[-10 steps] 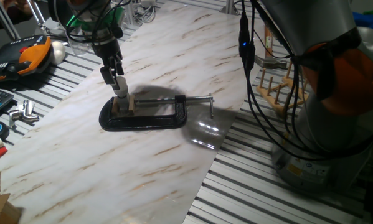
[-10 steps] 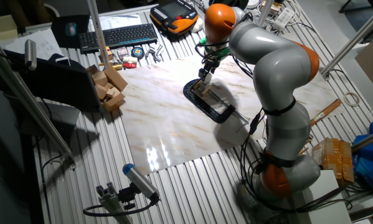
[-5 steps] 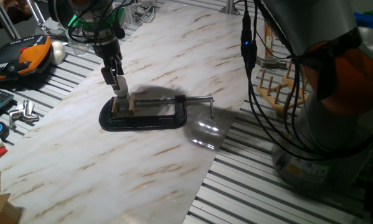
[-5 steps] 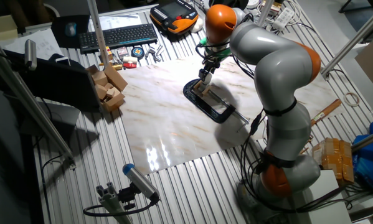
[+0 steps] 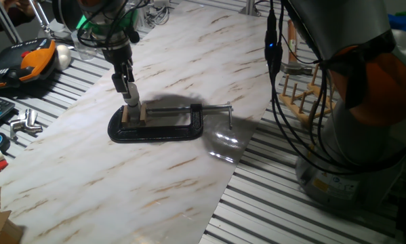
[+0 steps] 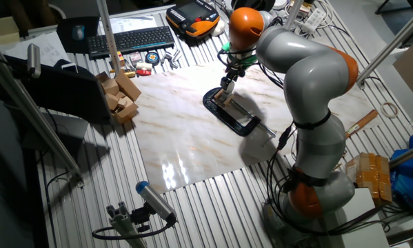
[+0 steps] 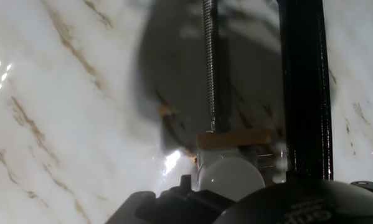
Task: Take out the light bulb by rotating it
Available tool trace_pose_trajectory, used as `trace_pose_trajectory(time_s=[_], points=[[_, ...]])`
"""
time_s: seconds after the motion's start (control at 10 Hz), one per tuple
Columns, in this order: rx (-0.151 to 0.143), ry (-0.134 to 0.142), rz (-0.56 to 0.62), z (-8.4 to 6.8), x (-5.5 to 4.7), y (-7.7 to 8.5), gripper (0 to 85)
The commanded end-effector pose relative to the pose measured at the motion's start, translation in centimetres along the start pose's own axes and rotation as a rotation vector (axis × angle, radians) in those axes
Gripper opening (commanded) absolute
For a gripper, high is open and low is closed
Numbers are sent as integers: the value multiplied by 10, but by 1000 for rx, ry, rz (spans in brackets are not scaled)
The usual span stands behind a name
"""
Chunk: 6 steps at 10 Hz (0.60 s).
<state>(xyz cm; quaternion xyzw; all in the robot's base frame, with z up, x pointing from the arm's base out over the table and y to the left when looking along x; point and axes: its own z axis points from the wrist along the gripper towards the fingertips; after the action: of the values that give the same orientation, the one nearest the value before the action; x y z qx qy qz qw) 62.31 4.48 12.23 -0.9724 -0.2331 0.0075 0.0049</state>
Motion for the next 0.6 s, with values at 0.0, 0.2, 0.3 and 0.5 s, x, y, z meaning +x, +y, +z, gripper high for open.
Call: trace_pose_trajectory(time_s=[0.0,0.2,0.3,0.5], points=[[0,2,-3,0,0,0,680],[1,5,-4,1,0,0,680],[4,-1,-4,1,0,0,680],[14,-39,-1,0,-1,0,680]])
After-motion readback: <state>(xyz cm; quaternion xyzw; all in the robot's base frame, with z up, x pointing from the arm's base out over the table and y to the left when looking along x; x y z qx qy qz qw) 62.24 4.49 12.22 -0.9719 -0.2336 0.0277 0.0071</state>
